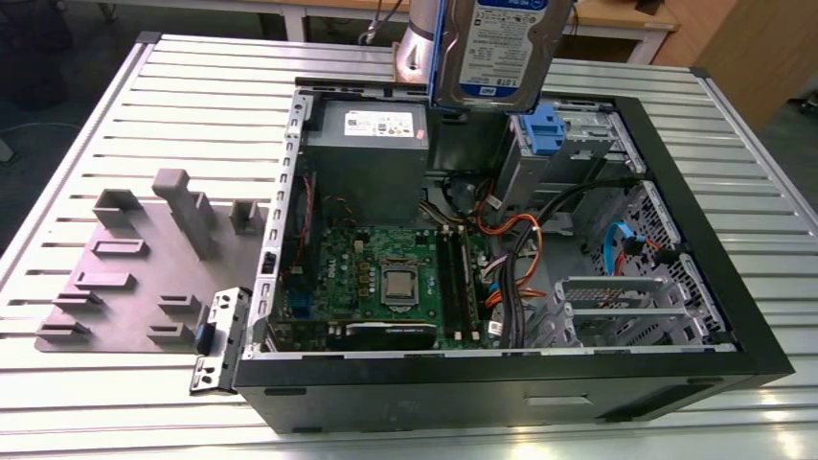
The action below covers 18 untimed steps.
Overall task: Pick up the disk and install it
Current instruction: 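Pick up the disk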
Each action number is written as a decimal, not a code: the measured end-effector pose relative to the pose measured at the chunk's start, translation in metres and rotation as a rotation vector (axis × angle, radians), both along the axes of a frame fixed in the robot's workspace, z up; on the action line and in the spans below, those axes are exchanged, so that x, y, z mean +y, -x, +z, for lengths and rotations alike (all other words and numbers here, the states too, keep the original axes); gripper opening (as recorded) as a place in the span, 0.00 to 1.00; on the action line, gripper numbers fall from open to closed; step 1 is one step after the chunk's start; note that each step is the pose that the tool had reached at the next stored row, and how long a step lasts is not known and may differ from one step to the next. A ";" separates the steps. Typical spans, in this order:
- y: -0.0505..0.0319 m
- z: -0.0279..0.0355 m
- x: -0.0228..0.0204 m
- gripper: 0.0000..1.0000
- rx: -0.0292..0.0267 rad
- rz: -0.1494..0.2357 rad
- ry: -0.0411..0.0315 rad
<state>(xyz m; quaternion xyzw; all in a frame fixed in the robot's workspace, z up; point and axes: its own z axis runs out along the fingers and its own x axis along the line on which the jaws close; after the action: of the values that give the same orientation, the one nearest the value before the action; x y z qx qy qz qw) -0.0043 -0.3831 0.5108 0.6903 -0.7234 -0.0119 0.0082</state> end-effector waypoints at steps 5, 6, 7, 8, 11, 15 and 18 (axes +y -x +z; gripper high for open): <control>0.0000 0.0000 -0.0113 0.35 0.0000 0.000 0.0000; 0.0000 0.0000 -0.0139 0.35 0.0000 0.000 -0.0001; 0.0000 0.0000 -0.0168 0.35 0.0001 0.000 0.0002; 0.0000 0.0000 -0.0199 0.35 0.0000 0.000 0.0001; 0.0000 0.0000 -0.0296 0.35 0.0001 0.000 0.0001; 0.0000 -0.0001 -0.0457 0.35 0.0001 0.000 0.0001; 0.0000 -0.0002 -0.0578 0.35 0.0000 0.000 0.0001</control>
<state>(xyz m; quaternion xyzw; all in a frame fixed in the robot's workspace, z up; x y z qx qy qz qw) -0.0043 -0.4409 0.5106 0.6903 -0.7234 -0.0119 0.0082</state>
